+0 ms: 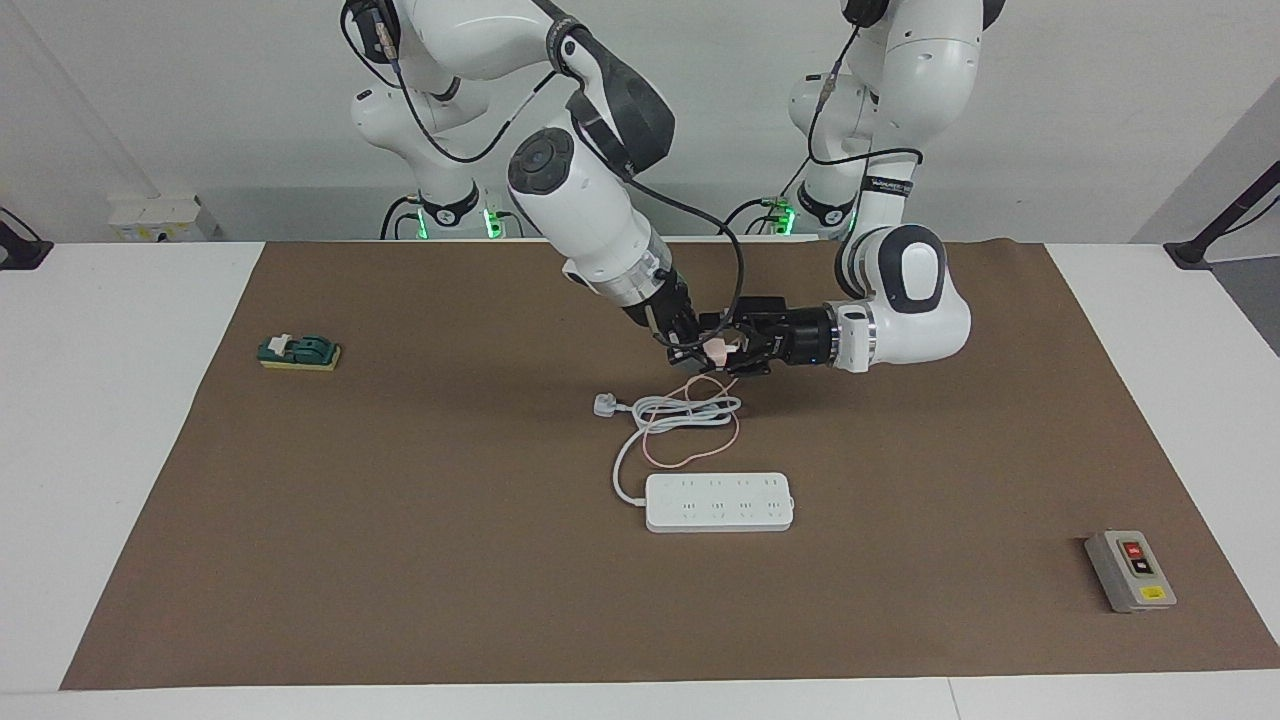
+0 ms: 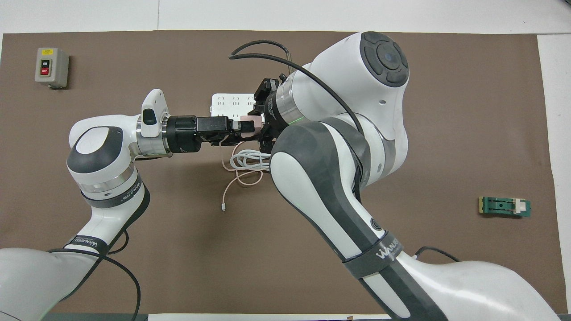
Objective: Plug charger into power strip
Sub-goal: 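Pass the charger from the right gripper to the left gripper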
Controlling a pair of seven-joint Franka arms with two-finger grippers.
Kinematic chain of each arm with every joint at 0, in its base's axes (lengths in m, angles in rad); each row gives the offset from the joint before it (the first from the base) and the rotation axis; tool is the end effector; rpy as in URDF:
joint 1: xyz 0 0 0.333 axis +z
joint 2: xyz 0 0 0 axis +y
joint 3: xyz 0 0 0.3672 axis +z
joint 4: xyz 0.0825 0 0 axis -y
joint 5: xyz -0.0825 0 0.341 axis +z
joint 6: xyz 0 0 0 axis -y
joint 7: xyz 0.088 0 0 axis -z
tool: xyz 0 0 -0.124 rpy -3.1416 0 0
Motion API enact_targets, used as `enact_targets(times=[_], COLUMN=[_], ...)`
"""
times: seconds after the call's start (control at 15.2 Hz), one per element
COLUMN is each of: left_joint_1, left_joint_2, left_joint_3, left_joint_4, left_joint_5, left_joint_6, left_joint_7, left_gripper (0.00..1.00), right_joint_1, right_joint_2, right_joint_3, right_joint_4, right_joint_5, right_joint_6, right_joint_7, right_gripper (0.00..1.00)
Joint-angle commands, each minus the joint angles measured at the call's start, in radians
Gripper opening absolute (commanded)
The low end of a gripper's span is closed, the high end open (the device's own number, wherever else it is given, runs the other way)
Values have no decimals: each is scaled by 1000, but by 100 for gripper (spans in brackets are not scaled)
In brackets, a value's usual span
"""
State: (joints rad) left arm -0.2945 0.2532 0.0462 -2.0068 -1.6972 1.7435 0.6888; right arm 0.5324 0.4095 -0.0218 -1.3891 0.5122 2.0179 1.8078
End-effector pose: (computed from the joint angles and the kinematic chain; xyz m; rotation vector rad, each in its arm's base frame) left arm 0.5348 -0.2475 0.4553 1.5954 -0.0234 -0.0340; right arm 0.5807 0.3703 0.5474 -2.0147 1.8180 0.4856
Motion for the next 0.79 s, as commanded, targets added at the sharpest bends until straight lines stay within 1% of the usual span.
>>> enact_targets(times=[0.0, 0.33, 0.4, 0.46, 0.72], left_joint_1=[14, 46, 52, 52, 43], left_joint_2=[8, 4, 4, 4, 6], left_joint_3=[4, 4, 4, 4, 4], left_joint_4=[5, 3, 5, 5, 5], left_joint_5=[-19, -16, -15, -15, -15], left_joint_6=[-15, -48, -55, -52, -33], left_joint_7=[18, 15, 17, 17, 18], left_gripper=[73, 73, 72, 69, 67], right_joint_1=[1, 0, 0, 0, 0], right_joint_2=[3, 5, 3, 3, 5], right_joint_3=[-1, -1, -1, -1, -1], right_joint_4=[2, 2, 2, 2, 2], right_joint_5=[12, 11, 9, 8, 8], right_joint_6=[15, 13, 15, 13, 13], right_joint_7=[16, 16, 16, 16, 16], right_gripper=[0, 0, 0, 0, 0])
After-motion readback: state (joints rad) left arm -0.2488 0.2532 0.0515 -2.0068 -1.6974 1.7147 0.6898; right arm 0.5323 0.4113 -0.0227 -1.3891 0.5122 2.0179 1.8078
